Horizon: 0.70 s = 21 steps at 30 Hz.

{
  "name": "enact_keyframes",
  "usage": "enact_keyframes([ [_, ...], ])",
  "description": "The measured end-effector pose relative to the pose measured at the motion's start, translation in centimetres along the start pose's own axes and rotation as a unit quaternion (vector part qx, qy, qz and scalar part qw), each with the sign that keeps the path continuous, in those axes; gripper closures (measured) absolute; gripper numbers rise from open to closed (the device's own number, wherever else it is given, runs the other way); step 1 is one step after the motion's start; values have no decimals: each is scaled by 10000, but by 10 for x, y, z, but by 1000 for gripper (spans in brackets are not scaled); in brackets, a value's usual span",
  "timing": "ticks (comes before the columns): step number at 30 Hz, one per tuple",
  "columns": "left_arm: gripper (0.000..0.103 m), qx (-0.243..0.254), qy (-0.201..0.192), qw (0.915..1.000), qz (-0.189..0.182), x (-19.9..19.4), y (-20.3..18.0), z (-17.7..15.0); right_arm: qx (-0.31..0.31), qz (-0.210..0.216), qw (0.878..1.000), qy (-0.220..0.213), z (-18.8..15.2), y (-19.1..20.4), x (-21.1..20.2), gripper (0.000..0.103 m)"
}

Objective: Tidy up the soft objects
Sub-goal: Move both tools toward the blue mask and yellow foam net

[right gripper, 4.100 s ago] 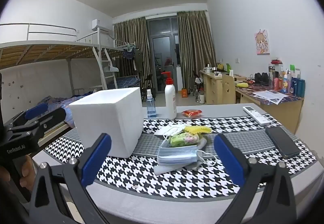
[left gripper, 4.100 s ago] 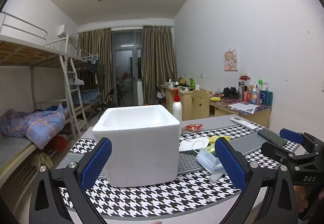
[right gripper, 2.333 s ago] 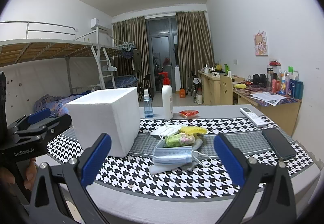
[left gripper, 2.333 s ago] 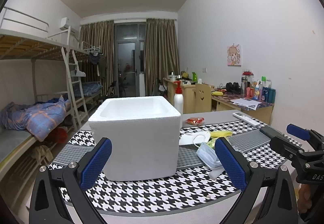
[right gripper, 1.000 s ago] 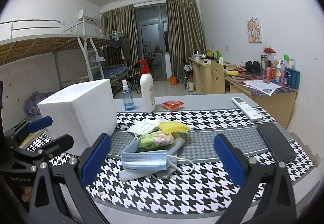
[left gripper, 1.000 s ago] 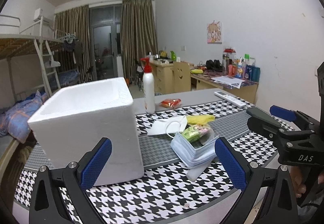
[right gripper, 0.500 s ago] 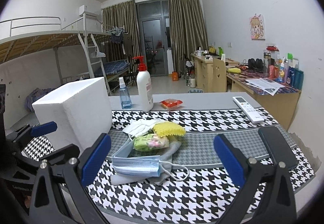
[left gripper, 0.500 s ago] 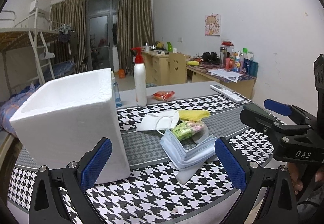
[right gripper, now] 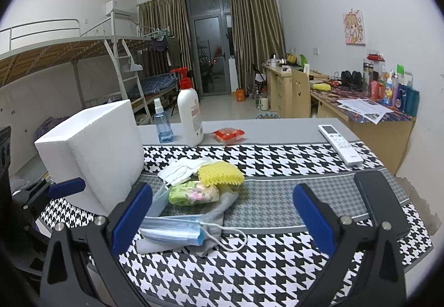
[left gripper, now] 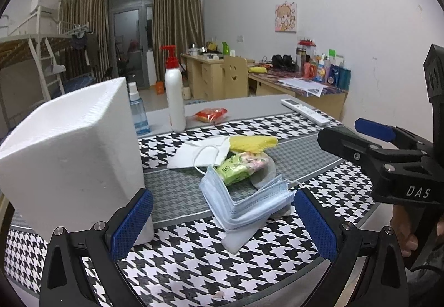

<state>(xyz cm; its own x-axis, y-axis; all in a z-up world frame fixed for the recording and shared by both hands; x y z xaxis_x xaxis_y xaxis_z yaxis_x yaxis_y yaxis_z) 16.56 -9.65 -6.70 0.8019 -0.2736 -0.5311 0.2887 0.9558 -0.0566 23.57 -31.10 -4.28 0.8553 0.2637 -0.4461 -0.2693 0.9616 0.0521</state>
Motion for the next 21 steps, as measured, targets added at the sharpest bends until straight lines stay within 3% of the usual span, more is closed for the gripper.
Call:
enact_keyframes([
  [21, 1, 78, 526, 9986, 15, 56, -17, 1, 109, 239, 9988, 413, 1, -31, 39, 1],
])
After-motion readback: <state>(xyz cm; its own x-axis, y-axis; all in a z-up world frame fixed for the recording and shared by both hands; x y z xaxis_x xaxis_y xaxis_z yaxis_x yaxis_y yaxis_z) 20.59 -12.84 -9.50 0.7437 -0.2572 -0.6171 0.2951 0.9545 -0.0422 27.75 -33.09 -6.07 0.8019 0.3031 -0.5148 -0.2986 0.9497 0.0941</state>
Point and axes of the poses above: each gripper's, at about its wrist camera, not at the fingertips, and x roughly the way its jaws point, y to its left, z to its top, the point moved 5 cm from there along x, roughly the way its jaws point, and after that the axes turned 6 degrees about -z, right-handed, at the moved point
